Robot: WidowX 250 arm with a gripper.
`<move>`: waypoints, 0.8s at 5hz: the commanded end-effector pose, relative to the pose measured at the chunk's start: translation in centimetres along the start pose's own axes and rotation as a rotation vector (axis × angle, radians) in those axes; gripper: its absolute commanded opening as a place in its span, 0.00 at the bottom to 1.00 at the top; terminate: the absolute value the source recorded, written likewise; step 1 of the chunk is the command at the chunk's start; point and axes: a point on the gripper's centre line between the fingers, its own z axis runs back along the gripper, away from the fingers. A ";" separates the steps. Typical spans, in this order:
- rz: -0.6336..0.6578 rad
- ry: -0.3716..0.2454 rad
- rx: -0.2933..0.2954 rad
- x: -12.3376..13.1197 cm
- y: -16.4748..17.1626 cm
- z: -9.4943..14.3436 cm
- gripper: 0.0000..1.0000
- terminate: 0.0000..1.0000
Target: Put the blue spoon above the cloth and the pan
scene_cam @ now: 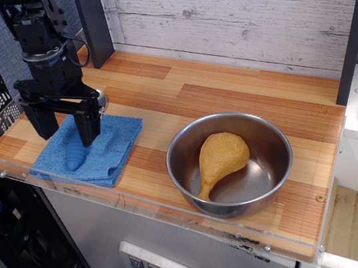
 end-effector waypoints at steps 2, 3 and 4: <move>-0.012 -0.003 0.043 0.5 0.1 -0.3 1.00 0.00; -0.014 0.008 0.050 0.6 0.0 -0.8 1.00 0.00; -0.014 0.014 0.053 0.7 -0.1 -1.0 1.00 0.00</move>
